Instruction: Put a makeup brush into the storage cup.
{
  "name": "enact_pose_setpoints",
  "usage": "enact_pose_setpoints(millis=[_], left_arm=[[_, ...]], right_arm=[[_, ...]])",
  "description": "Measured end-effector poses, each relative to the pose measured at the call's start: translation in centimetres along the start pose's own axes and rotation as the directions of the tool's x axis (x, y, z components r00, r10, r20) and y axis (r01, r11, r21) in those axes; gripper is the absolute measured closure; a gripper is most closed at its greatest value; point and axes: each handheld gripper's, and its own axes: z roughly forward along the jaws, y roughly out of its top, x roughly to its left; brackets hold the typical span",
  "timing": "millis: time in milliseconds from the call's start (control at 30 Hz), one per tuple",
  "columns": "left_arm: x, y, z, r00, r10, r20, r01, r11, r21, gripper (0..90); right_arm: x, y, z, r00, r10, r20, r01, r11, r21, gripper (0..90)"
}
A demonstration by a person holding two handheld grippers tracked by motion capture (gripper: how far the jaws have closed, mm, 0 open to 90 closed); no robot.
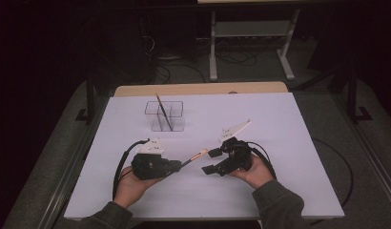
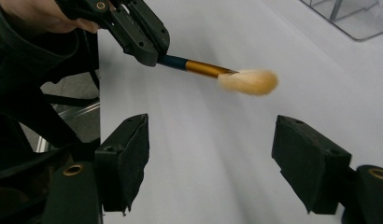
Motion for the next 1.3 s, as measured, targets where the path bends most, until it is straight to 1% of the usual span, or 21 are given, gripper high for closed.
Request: enact_pose_setpoints(millis=[67,133,167,233,267,333,367,433,500,533,567,600,667,733,800,867,967,1033,1167,1300], left_arm=[[0.1,0.2,-0.1,1.0000,0.009,-0.001,-0.009,1.0000,0.001,83.8],[0.0,0.3,-0.3,0.9996,0.027,0.004,-0.027,0.9996,0.005,83.7],[0.0,0.4,-0.3,0.9995,0.032,0.006,-0.032,0.9995,-0.005,83.7],[0.0,0.5,-0.4,0.9986,0.047,0.024,-0.047,0.9989,-0.004,83.8],[0.0,0.5,-0.4,0.9986,0.044,0.029,-0.044,0.9990,-0.005,83.7],[0.0,0.7,-0.4,0.9973,0.061,0.040,-0.061,0.9981,-0.005,83.7],[0.0,0.8,-0.4,0.9972,0.060,0.045,-0.060,0.9982,-0.008,83.7],[0.0,0.9,-0.3,0.9951,0.082,0.055,-0.082,0.9965,-0.015,83.7],[-0.1,1.1,-0.3,0.9944,0.086,0.061,-0.085,0.9961,-0.022,83.7],[-0.2,1.2,-0.3,0.9944,0.084,0.063,-0.083,0.9963,-0.023,83.7],[-0.2,1.2,-0.3,0.9941,0.086,0.066,-0.085,0.9962,-0.020,83.7],[-0.2,1.3,-0.4,0.9934,0.093,0.067,-0.091,0.9956,-0.021,83.7],[-0.3,1.3,-0.4,0.9921,0.096,0.081,-0.094,0.9952,-0.029,83.7],[-0.4,1.4,-0.3,0.9915,0.099,0.084,-0.097,0.9949,-0.026,83.8],[-0.6,1.4,-0.2,0.9905,0.102,0.091,-0.100,0.9946,-0.026,83.7],[-0.6,1.5,-0.2,0.9886,0.111,0.102,-0.109,0.9938,-0.024,83.8],[-0.6,1.5,-0.2,0.9882,0.110,0.107,-0.107,0.9937,-0.033,83.7],[-0.6,1.5,-0.1,0.9877,0.112,0.109,-0.109,0.9935,-0.034,83.7],[-0.7,1.5,-0.1,0.9865,0.119,0.113,-0.116,0.9927,-0.034,83.7],[-0.7,1.5,-0.1,0.9859,0.121,0.116,-0.117,0.9925,-0.034,83.7]], right_arm=[[-0.1,0.4,-0.2,1.0000,-0.007,-0.006,0.007,1.000,0.000,26.5],[-0.2,0.8,-0.4,0.9999,-0.012,-0.009,0.012,1.000,-0.006,26.6],[-0.2,1.0,-0.5,0.9997,-0.010,-0.022,0.010,1.000,-0.009,26.6],[-0.3,1.3,-0.6,0.9993,-0.014,-0.033,0.013,1.000,-0.019,26.8],[-0.3,1.5,-0.7,0.9992,-0.014,-0.038,0.013,1.000,-0.017,26.8],[-0.4,1.7,-0.8,0.9985,-0.022,-0.050,0.021,1.000,-0.020,26.9],[-0.5,1.8,-0.8,0.9983,-0.026,-0.052,0.025,0.999,-0.021,27.0],[-0.6,1.9,-0.8,0.9969,-0.032,-0.072,0.031,0.999,-0.024,27.0],[-0.6,2.0,-0.9,0.9966,-0.030,-0.077,0.029,0.999,-0.020,27.3],[-0.6,2.0,-0.9,0.9960,-0.029,-0.085,0.027,0.999,-0.025,27.7],[-0.7,2.1,-0.9,0.9950,-0.037,-0.093,0.034,0.999,-0.033,28.4],[-0.7,2.1,-1.0,0.9947,-0.033,-0.097,0.030,0.999,-0.030,29.1],[-0.7,2.2,-1.0,0.9936,-0.038,-0.106,0.035,0.999,-0.031,30.1],[-0.7,2.2,-0.8,0.9920,-0.049,-0.116,0.045,0.998,-0.038,31.9],[-0.6,2.2,-0.7,0.9908,-0.051,-0.125,0.048,0.998,-0.030,35.0],[-0.5,2.2,-0.6,0.9881,-0.063,-0.141,0.058,0.998,-0.033,39.6],[-0.3,2.2,-0.6,0.9857,-0.081,-0.148,0.079,0.997,-0.022,47.4],[-0.4,2.1,-0.7,0.9849,-0.080,-0.154,0.076,0.997,-0.028,49.4],[-0.4,2.2,-0.7,0.9806,-0.083,-0.178,0.079,0.997,-0.027,55.5],[-0.4,2.2,-0.6,0.9781,-0.094,-0.185,0.091,0.996,-0.027,60.2]])
